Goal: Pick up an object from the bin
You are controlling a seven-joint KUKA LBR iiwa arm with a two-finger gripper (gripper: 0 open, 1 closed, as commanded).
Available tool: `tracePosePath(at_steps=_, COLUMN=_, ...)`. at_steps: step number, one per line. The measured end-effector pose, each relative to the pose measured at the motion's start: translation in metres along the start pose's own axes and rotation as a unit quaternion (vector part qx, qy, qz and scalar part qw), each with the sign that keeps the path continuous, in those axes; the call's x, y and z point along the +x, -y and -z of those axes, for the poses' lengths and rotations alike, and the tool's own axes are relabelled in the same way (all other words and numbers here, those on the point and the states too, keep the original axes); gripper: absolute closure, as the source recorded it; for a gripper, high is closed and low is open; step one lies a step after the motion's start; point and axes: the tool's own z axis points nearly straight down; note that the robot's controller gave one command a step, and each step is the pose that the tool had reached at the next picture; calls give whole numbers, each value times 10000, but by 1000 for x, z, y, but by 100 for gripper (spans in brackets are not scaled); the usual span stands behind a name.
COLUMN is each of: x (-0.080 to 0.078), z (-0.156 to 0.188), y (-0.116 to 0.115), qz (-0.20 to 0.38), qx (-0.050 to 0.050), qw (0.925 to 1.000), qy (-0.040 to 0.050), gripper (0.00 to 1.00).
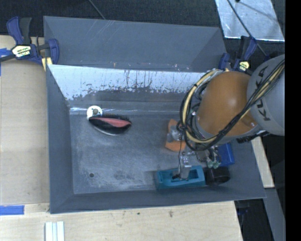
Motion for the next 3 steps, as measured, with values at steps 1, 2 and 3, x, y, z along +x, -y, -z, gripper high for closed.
tracePosePath(at_steps=1, x=0, z=0, y=0, qz=0, qx=0, qw=10000, qy=0, gripper=0)
tracePosePath(at_steps=2, x=-18, z=0, y=48, qz=-215, qx=-10, qw=9998, qy=4, gripper=0)
tracePosePath(at_steps=3, x=-31, z=-48, y=53, qz=-1000, qx=1, qw=9950, qy=20, gripper=100)
